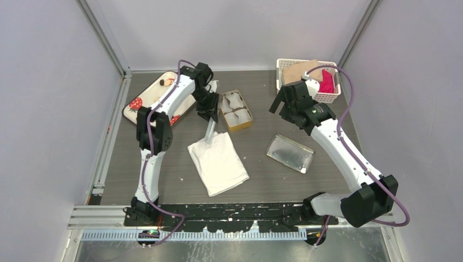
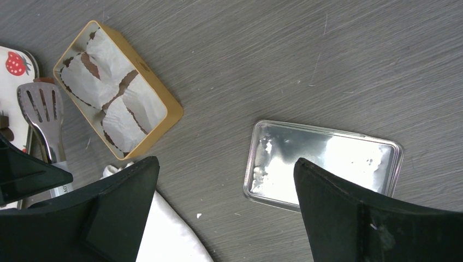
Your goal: Pack the chocolate
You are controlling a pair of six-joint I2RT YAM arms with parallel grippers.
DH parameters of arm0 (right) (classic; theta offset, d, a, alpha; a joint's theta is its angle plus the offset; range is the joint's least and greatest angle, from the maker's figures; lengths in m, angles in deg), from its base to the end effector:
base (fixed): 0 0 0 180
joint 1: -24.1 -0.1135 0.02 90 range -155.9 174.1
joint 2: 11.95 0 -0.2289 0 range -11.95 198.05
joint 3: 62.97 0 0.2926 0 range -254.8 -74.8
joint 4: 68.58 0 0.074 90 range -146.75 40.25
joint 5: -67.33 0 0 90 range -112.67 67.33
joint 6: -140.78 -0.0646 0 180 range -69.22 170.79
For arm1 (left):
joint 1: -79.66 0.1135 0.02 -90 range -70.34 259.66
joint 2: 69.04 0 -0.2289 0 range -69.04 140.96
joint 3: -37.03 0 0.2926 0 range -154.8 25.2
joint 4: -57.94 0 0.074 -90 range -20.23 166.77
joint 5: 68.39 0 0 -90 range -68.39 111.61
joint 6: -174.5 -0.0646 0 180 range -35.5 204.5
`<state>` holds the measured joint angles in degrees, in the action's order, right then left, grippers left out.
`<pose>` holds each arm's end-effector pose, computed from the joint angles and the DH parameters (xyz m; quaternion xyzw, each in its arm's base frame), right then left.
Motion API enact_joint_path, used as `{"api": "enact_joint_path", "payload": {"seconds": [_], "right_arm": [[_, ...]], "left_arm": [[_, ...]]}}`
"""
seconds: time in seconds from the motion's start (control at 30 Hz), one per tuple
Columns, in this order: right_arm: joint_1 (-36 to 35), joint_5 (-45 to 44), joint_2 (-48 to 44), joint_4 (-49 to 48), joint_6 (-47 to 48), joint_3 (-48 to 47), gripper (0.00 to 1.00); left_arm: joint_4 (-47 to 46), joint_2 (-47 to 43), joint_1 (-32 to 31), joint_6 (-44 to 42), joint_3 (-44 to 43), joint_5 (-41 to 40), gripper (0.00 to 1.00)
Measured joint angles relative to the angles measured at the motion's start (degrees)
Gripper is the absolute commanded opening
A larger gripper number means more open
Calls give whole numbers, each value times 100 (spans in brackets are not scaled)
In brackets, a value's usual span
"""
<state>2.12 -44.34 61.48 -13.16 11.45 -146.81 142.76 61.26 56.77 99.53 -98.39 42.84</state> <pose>0.3217 0.1041 0.2910 0.2080 0.8862 0.0422 0.4118 0.4363 -0.2096 0.1821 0.0836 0.9755 -0.2022 0.0238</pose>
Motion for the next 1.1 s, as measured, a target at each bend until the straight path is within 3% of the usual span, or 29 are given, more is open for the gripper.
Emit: {"api": "enact_joint_path", "payload": {"seconds": [0.53,1.1], "right_arm": [[0,87,13,22,0,-11,99],[7,83,-7,26,-4,-9,99]], "left_arm": [[-177,372,-74,302,-2,201,0],[-332,393,-74,472,-2,254,20]]}}
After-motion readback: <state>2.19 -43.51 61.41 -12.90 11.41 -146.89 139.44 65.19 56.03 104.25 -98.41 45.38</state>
